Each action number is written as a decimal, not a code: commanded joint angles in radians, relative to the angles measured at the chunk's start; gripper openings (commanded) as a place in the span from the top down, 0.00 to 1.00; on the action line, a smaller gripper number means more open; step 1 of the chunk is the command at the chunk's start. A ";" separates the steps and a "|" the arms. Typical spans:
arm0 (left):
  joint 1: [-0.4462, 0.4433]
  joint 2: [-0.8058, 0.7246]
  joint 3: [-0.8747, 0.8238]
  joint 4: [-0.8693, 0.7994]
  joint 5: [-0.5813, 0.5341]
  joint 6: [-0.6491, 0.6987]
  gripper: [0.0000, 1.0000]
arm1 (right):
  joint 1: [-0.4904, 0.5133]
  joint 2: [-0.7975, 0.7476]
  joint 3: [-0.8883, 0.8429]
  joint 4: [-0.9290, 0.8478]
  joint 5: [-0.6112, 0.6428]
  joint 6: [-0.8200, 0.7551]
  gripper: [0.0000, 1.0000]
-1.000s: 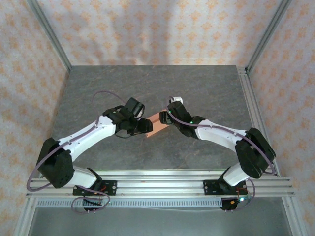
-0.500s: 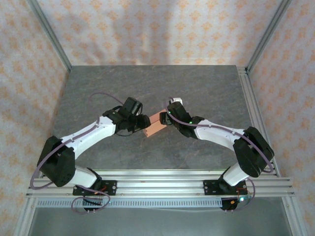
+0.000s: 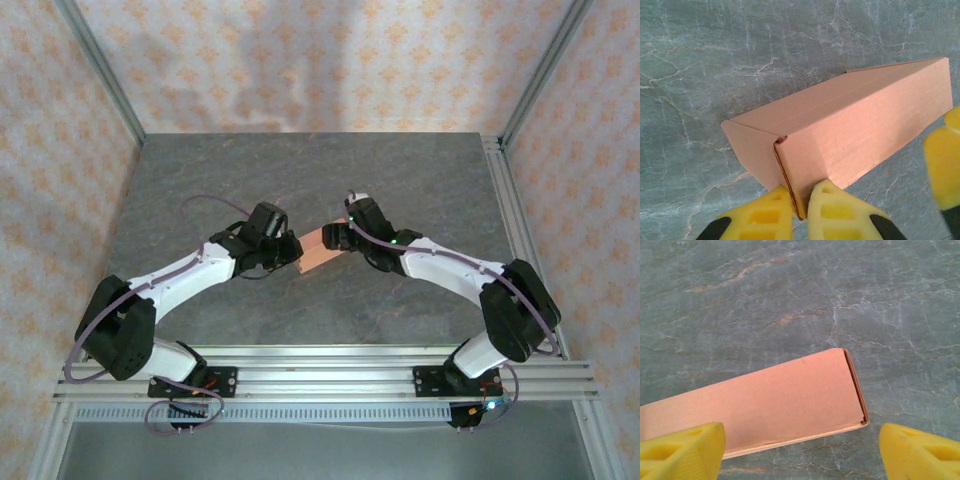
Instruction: Fold the paper box
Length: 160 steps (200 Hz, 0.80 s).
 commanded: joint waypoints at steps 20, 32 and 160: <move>0.006 0.059 -0.043 -0.122 -0.026 0.011 0.89 | -0.094 0.009 0.049 0.016 -0.119 0.029 0.27; 0.005 0.060 -0.041 -0.121 -0.020 0.015 0.89 | -0.109 0.033 0.049 0.015 -0.137 0.033 0.36; 0.035 0.032 0.032 -0.142 0.016 0.033 0.69 | -0.119 0.118 0.003 -0.014 -0.164 0.048 0.67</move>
